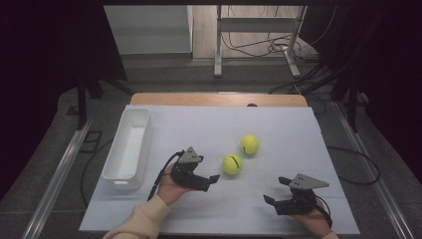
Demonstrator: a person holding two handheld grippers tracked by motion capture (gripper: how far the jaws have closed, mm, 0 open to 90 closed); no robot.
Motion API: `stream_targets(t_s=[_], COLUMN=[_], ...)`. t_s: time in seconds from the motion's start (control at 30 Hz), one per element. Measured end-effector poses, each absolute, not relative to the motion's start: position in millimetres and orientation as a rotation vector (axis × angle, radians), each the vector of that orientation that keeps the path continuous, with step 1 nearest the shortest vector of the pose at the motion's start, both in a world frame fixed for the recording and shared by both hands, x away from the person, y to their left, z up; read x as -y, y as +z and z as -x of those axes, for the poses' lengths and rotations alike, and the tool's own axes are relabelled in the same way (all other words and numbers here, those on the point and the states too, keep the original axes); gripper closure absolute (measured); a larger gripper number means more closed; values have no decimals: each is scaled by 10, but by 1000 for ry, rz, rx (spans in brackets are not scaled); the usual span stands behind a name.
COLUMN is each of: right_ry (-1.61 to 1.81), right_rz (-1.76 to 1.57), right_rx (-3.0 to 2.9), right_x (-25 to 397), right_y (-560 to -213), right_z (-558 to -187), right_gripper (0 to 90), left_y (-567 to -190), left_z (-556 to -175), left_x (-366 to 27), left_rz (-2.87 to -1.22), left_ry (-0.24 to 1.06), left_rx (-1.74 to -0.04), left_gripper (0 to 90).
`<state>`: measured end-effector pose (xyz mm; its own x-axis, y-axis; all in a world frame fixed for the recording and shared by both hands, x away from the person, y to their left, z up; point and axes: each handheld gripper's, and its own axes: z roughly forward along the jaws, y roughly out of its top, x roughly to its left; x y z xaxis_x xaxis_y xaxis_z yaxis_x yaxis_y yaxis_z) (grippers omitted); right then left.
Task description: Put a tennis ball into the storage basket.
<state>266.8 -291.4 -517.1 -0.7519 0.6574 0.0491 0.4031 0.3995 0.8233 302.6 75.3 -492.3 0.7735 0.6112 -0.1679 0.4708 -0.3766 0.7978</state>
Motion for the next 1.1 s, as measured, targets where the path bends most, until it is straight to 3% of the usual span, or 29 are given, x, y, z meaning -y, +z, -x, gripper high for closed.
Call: stream_targets(t_s=[1.1], right_ry=[1256], right_rz=[-915], right_rx=[-2384], right_x=[2911], right_y=[-5174], right_z=[-2665], right_gripper=[118], left_y=[-5005], left_z=[-3226], left_x=[-456], left_rz=[-2085], left_ry=[150], left_rx=[-788], left_gripper=[95])
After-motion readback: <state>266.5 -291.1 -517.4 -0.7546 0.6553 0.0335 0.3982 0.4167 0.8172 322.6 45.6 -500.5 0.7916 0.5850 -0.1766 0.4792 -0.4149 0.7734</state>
